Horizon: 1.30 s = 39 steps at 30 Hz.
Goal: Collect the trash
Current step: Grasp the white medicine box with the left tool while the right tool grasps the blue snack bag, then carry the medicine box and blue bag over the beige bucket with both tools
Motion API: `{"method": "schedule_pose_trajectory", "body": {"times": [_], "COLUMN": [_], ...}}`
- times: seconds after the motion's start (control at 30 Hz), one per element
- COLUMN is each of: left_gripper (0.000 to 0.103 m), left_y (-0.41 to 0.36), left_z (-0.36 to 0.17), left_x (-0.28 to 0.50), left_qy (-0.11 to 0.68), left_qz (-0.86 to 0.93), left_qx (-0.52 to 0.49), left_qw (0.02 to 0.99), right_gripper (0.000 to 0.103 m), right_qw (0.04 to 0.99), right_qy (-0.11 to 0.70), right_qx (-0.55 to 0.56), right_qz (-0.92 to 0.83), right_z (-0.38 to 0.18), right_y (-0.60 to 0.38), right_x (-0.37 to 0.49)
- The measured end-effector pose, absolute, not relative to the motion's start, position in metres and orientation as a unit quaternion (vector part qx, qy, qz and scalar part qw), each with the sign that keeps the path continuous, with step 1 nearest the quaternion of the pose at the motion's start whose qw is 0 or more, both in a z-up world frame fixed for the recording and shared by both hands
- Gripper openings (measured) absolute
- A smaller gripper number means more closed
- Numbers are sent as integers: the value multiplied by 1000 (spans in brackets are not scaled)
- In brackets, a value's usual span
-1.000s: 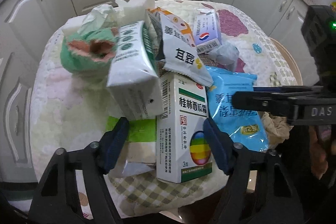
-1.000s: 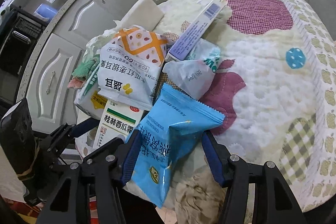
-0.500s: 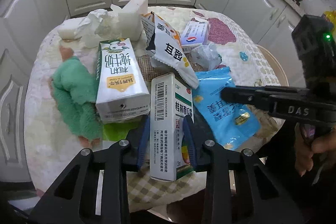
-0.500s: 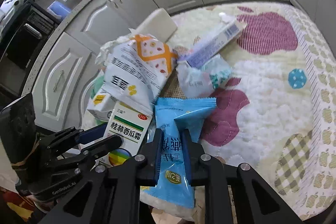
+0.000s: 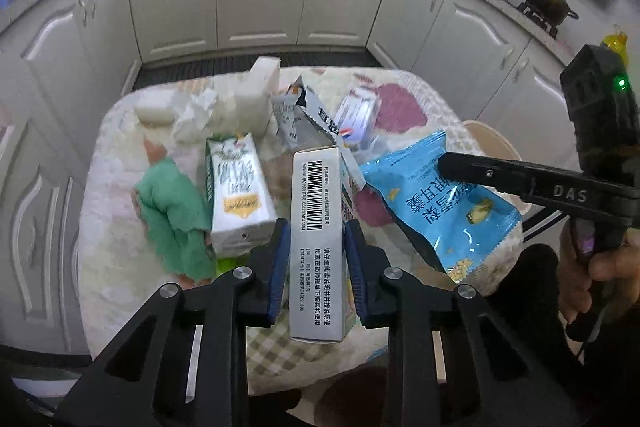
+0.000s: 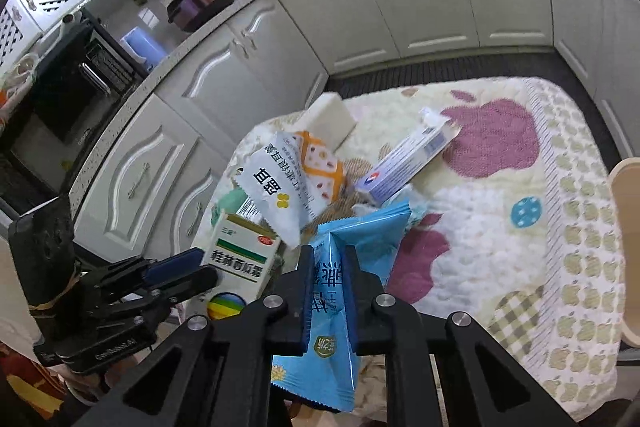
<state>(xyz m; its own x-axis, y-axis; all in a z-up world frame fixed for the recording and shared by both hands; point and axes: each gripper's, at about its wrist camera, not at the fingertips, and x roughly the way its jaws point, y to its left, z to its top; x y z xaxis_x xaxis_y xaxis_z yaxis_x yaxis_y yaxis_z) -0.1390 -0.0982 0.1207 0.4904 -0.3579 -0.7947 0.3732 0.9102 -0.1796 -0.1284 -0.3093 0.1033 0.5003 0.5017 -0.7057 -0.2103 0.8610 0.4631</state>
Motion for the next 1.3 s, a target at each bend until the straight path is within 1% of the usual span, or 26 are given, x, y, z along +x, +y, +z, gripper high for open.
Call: {"method": "schedule_pose_trajectory", "body": {"times": [0.17,0.57,0.8,1.03,1.3], "left_gripper": [25,25,25,25,25], "left_y": [-115,-179,-240,-323,-422], "left_z": [134,140,146,138,90], "left_x": [-137,-120,-104,-83,-55], "left_qy": [447,446,439,447,496], "left_qz": [-228,-273,-307,-346,-351], "left_qx": [12,19,27,27,36], "left_qw": [865,852,844,825,793], "right_gripper": [11,9,9,9,9], "right_qw": [860,878,894,889,868], "right_qy": [445,423,406,415,443], "right_qx": [162,182,184,192,206], "right_qz": [190,130,56,-40,-92], "right_z": [110,111,114,90,40], "right_y": [-333,-399,-467,-550,-616], "right_x": [-131,-140,-144,-144,-135]}}
